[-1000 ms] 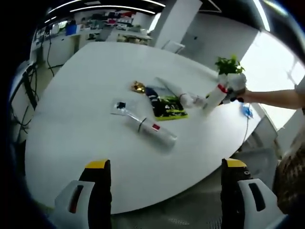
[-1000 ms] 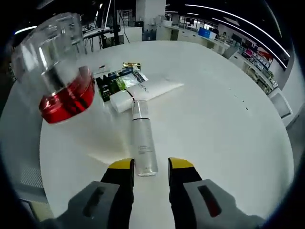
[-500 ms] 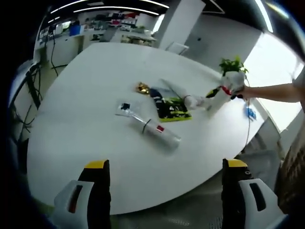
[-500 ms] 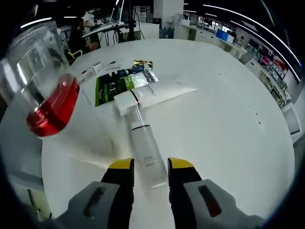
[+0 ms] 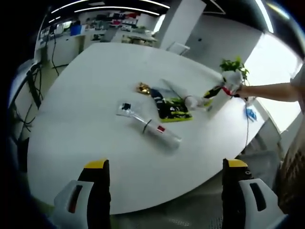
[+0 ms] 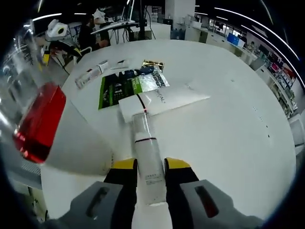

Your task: Arrange the skincare products in the storage area until every visible bottle or jar stands upright without overlapping.

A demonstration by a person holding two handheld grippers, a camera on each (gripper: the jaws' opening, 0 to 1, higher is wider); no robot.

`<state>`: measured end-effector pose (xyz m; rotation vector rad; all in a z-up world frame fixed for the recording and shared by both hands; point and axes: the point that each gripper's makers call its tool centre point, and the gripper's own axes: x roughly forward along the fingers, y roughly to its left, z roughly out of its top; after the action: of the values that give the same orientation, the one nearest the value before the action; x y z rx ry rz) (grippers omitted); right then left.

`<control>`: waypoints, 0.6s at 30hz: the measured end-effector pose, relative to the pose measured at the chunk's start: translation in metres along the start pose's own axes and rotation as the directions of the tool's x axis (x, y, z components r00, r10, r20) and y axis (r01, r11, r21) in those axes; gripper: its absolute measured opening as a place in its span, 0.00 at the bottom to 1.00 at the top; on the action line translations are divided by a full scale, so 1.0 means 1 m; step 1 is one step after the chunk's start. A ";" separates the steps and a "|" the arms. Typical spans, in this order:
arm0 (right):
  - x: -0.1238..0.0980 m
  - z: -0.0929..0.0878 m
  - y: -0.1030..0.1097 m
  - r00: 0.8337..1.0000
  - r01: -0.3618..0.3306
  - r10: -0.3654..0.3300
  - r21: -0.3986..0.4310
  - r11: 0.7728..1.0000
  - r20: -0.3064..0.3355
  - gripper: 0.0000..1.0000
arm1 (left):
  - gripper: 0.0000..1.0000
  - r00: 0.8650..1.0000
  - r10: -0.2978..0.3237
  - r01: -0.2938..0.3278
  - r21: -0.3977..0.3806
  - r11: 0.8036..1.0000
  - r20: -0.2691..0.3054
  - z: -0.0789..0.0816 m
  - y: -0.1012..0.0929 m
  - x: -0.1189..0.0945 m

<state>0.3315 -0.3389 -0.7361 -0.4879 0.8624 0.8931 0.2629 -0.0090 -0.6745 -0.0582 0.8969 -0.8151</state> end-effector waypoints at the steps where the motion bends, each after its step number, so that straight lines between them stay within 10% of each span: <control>1: 0.001 -0.001 -0.001 1.000 -0.004 0.004 0.002 1.000 -0.002 0.22 | 0.97 1.000 0.001 -0.001 0.000 1.000 0.001 0.000 0.000 0.000; 18: 0.001 -0.002 -0.003 1.000 -0.006 0.006 0.045 0.999 0.001 0.19 | 0.97 1.000 -0.003 0.003 0.001 1.000 0.003 0.001 0.000 0.000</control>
<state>0.3339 -0.3415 -0.7382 -0.4460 0.8821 0.8774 0.2638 -0.0092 -0.6738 -0.0597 0.8938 -0.8179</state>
